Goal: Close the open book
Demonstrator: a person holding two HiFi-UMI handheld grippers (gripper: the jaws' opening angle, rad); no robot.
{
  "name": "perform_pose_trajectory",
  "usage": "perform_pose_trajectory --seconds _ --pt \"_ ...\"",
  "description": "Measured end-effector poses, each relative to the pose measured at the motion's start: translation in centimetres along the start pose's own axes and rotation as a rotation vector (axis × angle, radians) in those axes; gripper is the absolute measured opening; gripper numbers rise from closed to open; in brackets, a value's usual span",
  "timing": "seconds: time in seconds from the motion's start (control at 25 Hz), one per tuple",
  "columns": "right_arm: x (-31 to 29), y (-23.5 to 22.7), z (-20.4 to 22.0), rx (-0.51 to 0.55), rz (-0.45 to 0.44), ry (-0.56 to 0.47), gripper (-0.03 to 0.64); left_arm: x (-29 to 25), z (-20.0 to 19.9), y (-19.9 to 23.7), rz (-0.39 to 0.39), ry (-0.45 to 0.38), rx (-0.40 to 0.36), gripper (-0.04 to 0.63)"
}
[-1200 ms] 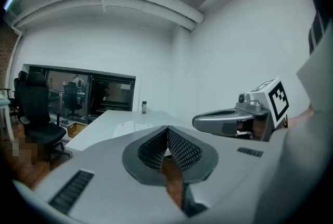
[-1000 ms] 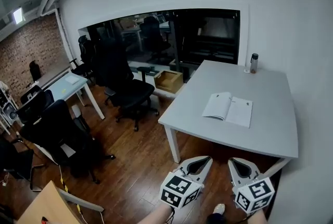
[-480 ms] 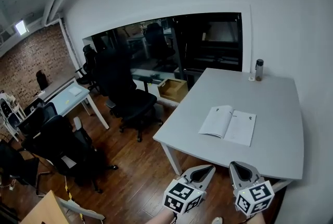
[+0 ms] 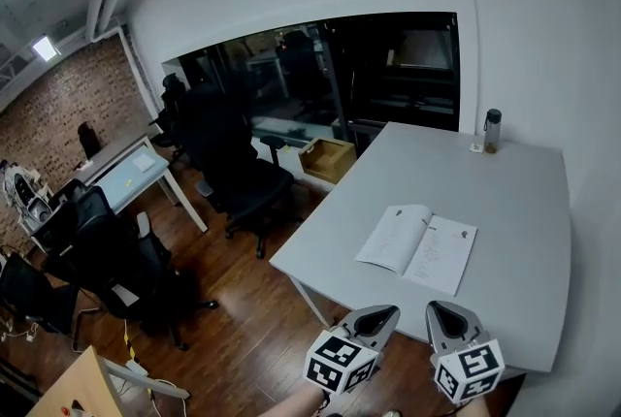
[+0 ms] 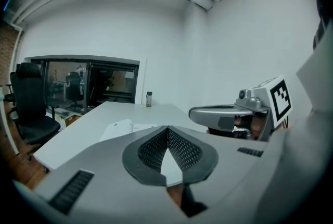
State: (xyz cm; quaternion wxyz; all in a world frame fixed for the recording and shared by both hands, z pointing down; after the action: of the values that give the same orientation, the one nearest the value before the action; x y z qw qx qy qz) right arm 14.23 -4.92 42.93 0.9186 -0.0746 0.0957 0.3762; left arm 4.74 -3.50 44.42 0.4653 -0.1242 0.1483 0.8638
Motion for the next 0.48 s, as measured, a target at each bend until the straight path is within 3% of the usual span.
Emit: perform_pose_trajectory --seconds 0.28,0.48 --pt "-2.1 -3.4 1.0 -0.032 0.031 0.036 0.004 -3.9 -0.4 2.3 0.012 0.036 0.009 0.005" --pt "-4.2 -5.5 2.4 -0.066 0.093 0.083 0.005 -7.1 0.0 4.6 0.061 0.049 0.026 0.005"
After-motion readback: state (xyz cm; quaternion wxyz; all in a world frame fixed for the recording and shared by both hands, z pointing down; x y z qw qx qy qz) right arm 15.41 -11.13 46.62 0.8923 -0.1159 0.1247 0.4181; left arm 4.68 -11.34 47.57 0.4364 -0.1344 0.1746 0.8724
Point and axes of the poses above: the fingertips, and each gripper's own axes: x backward along the fingers, y to its left, z out of its underside, the point moved 3 cm from there along x, backward along the fingers, and after that the axes turned 5 degrees about y, right-handed, at the moved point
